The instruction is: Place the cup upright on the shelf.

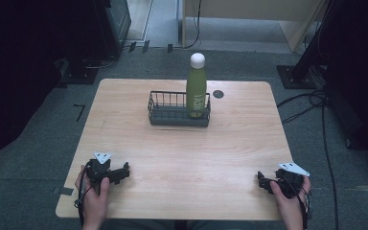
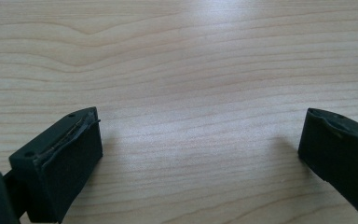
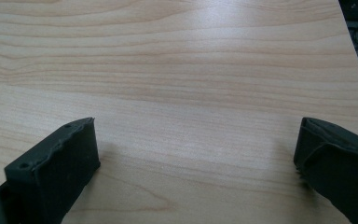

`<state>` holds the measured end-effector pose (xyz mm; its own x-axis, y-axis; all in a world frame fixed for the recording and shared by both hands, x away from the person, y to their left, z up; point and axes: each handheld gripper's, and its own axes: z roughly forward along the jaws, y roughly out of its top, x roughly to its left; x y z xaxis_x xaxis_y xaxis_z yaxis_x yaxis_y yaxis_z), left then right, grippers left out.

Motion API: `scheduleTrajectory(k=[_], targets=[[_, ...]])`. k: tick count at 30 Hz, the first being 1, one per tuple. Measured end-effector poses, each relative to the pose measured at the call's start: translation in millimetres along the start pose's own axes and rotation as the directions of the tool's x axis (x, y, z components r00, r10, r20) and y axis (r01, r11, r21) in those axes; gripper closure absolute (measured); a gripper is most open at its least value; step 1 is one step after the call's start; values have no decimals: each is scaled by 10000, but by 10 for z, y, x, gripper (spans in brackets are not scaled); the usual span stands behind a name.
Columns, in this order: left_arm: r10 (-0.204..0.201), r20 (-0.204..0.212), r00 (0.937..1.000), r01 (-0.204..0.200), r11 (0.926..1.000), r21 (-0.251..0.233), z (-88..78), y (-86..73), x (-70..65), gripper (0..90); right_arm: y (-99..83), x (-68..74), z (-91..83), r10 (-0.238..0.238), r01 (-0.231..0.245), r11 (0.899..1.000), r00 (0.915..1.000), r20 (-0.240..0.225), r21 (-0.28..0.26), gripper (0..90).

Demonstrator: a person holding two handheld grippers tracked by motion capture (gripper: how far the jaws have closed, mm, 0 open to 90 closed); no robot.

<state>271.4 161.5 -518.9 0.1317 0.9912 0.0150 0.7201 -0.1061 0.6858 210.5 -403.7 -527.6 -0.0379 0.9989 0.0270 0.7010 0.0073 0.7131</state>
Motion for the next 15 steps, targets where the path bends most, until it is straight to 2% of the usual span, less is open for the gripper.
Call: scheduleTrajectory(k=[9, 15], targets=[[-98, 51, 9999, 98, 9999, -63, -1, -3, 4, 0, 11, 23, 13, 265, -265, 9996, 9993, 274, -11, 0], [-7, -14, 10000, 7, 10000, -18, 10, 7, -13, 0, 19, 15, 21, 428, -427, 9991, 9984, 380, -23, 0]])
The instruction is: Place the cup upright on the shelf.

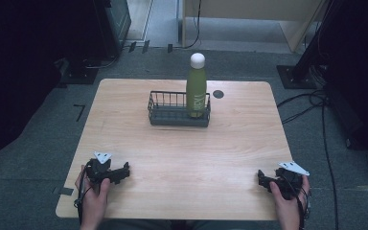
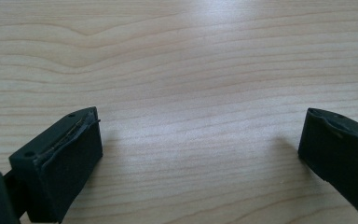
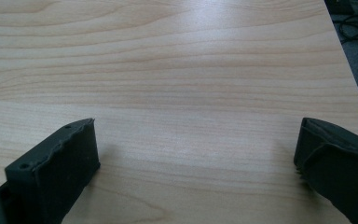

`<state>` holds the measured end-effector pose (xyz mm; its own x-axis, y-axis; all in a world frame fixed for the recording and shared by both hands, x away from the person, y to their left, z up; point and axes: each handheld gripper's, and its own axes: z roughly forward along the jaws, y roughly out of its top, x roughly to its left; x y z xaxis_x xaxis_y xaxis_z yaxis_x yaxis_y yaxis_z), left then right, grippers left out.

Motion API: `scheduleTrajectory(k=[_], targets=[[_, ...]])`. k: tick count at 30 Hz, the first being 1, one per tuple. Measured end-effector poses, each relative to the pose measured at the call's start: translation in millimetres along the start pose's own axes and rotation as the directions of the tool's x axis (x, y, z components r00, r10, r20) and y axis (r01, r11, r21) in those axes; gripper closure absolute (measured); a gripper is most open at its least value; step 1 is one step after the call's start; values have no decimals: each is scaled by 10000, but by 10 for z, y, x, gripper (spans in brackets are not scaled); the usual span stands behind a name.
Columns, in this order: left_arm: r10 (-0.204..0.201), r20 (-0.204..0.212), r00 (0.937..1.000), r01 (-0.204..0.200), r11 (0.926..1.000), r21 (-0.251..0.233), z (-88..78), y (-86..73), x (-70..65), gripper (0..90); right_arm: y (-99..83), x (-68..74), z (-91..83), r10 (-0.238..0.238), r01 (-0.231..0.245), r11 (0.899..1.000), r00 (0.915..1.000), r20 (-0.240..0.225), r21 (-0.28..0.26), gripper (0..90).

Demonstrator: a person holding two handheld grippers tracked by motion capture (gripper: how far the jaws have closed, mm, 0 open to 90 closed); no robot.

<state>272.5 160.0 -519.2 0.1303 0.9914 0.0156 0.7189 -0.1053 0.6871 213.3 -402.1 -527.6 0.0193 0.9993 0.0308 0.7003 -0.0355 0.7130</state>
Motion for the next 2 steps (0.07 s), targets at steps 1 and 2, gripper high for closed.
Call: scheduleTrajectory(k=[1, 2], targets=[[1, 1, 10000, -1, 10000, 4, 0, 1, -1, 0, 4, -2, 3, -14, 14, 10000, 10000, 20, 1, 0], [4, 4, 10000, -4, 10000, 2, 1, 1, -1, 0, 6, -4, 7, -15, 15, 10000, 10000, 24, -12, 0]])
